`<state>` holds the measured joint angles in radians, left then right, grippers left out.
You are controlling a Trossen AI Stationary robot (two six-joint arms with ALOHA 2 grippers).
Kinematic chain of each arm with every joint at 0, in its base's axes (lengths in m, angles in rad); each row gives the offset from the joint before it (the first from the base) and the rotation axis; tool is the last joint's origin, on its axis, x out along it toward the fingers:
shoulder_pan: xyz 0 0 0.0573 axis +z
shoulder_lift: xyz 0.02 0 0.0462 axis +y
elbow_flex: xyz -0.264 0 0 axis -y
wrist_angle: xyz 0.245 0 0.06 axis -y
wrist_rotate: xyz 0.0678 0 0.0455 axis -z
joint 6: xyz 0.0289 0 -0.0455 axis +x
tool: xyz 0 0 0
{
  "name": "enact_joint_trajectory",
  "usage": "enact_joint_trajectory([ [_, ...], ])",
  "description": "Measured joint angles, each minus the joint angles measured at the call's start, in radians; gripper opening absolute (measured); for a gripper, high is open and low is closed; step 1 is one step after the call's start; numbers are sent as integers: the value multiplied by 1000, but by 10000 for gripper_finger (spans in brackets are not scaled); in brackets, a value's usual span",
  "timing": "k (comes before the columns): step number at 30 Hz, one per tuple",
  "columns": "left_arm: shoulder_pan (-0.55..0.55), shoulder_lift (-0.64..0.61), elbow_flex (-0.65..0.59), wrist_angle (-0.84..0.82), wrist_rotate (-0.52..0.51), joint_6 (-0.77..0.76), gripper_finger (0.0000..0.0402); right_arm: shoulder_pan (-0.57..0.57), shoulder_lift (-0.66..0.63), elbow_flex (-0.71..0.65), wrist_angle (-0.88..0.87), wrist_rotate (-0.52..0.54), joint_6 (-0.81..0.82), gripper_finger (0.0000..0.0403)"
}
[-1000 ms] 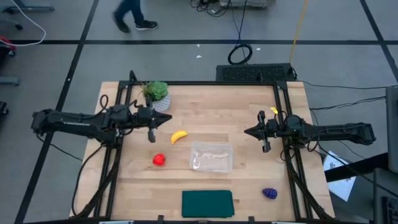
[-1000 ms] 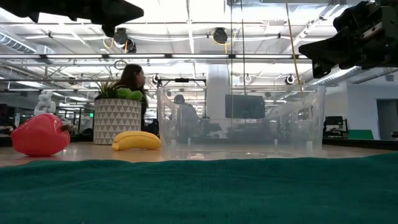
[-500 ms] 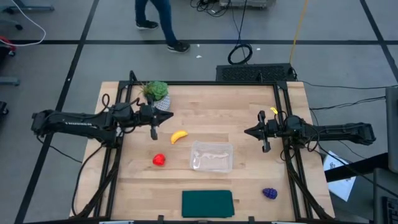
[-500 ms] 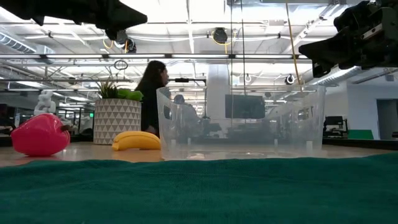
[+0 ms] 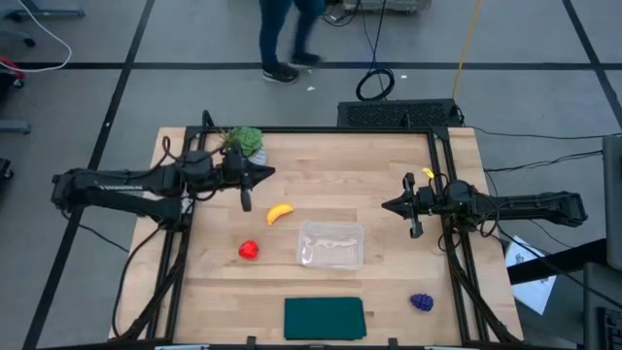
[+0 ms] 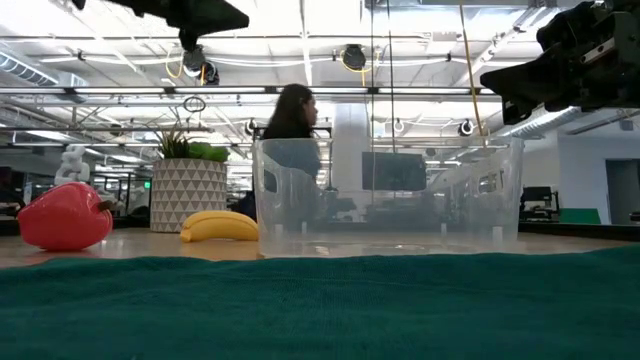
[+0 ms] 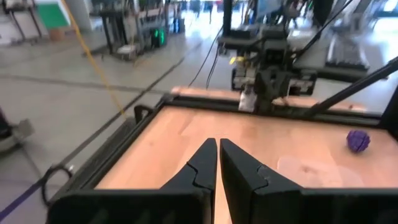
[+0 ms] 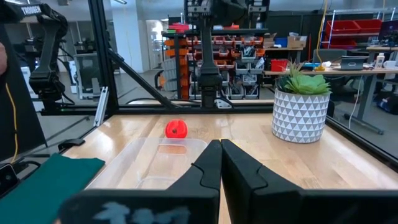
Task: Pick and placing Produce into tupperware
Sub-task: Put the banana into the transparent bin
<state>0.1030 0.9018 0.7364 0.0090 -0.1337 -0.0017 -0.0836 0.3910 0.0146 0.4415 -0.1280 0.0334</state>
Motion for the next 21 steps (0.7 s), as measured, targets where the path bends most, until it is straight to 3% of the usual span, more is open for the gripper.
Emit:
enact_joint_trajectory([
  [11, 41, 51, 228, -291, 18, -63, 26, 0, 0, 0, -5, 0, 7, 0],
  [21, 45, 215, 443, -598, 17, -137, 26, 0, 0, 0, -5, 0, 7, 0],
])
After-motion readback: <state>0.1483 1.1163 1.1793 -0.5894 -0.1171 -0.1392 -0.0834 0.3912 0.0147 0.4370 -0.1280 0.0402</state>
